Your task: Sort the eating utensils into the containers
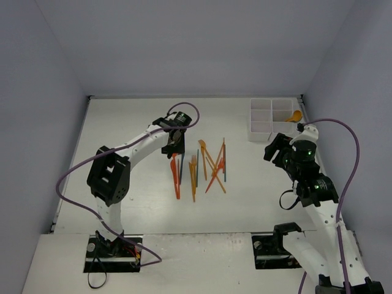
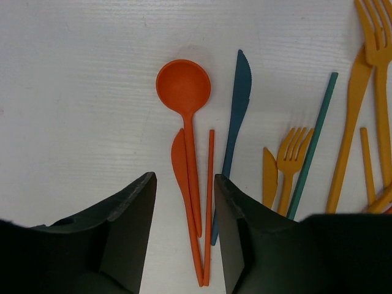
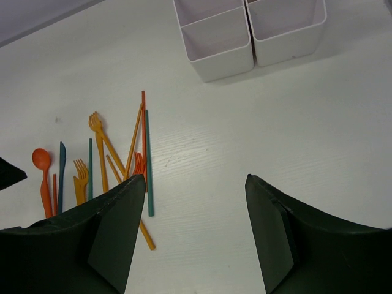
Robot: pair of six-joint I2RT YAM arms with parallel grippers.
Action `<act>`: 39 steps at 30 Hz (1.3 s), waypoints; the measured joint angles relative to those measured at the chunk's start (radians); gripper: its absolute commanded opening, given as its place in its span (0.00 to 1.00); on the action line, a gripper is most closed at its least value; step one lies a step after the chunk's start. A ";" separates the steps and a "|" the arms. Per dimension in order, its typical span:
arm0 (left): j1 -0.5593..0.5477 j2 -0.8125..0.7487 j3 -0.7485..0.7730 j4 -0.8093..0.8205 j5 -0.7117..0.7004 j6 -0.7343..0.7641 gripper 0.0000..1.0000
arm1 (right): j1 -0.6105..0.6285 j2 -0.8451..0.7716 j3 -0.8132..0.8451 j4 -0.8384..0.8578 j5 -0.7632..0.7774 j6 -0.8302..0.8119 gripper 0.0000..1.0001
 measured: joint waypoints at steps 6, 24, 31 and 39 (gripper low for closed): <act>0.000 0.083 0.004 0.036 -0.016 -0.030 0.28 | 0.006 -0.036 -0.001 -0.047 0.000 -0.002 0.64; 0.024 0.170 0.006 0.073 -0.021 -0.057 0.26 | 0.018 -0.070 -0.002 -0.121 0.001 -0.006 0.64; 0.030 0.187 0.017 0.091 -0.020 -0.067 0.12 | 0.018 -0.070 -0.002 -0.122 0.004 -0.007 0.64; 0.031 0.194 0.032 0.099 -0.017 -0.069 0.01 | 0.018 -0.058 -0.002 -0.122 0.007 -0.010 0.64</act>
